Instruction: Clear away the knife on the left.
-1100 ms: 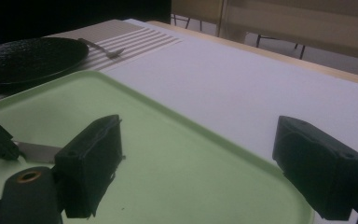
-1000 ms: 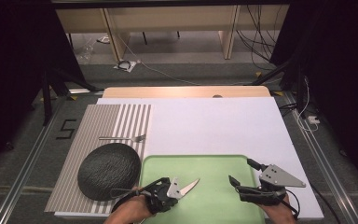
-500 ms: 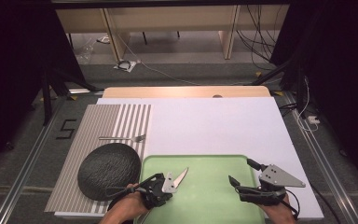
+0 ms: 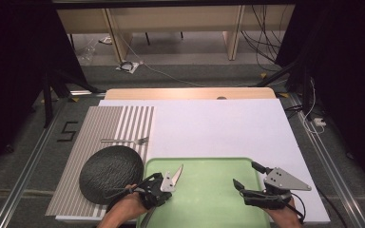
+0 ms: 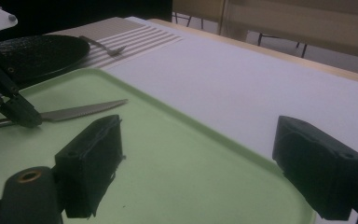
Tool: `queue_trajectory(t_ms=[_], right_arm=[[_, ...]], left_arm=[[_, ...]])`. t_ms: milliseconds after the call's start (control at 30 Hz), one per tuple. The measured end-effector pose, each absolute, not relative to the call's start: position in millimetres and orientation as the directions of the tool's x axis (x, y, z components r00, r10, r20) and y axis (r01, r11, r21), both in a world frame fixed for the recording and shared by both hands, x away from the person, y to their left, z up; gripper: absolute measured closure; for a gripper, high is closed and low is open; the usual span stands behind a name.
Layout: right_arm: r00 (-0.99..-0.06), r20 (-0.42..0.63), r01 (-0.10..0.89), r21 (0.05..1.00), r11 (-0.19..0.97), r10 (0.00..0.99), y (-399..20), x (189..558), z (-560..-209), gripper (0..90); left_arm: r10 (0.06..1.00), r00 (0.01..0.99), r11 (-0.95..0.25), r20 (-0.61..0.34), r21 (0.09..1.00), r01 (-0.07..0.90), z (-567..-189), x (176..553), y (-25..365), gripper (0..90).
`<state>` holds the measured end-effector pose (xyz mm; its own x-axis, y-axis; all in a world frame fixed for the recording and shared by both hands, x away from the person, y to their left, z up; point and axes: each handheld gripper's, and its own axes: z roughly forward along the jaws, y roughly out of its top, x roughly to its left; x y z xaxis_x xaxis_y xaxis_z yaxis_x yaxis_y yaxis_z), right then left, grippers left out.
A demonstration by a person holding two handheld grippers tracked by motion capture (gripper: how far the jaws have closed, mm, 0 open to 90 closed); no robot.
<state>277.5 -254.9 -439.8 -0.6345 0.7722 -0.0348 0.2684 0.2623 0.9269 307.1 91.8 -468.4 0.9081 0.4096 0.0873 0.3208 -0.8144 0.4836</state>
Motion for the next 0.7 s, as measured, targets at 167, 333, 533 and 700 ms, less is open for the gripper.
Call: queue_trajectory(t_ms=[167, 333, 533, 700], right_arm=[[-0.635, -0.034, 0.269, 0.927, 0.262, 0.772, -254.8, 277.4, -439.8, 16.8], [-0.635, -0.032, 0.272, 0.926, 0.263, 0.772, -254.8, 277.3, -439.7, 16.8], [-0.635, -0.033, 0.269, 0.927, 0.262, 0.772, -254.8, 277.3, -439.7, 16.8], [-0.635, -0.033, 0.269, 0.927, 0.262, 0.771, -254.8, 277.2, -439.7, 16.8]], left_arm=[[0.424, 0.903, -0.807, 0.078, 0.485, 0.337, -468.6, 310.2, 96.0, 89.5], [0.440, 0.895, -0.798, 0.073, 0.489, 0.352, -468.8, 312.7, 100.2, 89.5], [0.456, 0.886, -0.797, 0.089, 0.484, 0.361, -468.7, 315.8, 104.7, 89.5], [0.469, 0.879, -0.789, 0.089, 0.489, 0.372, -469.1, 317.7, 107.5, 89.5]])
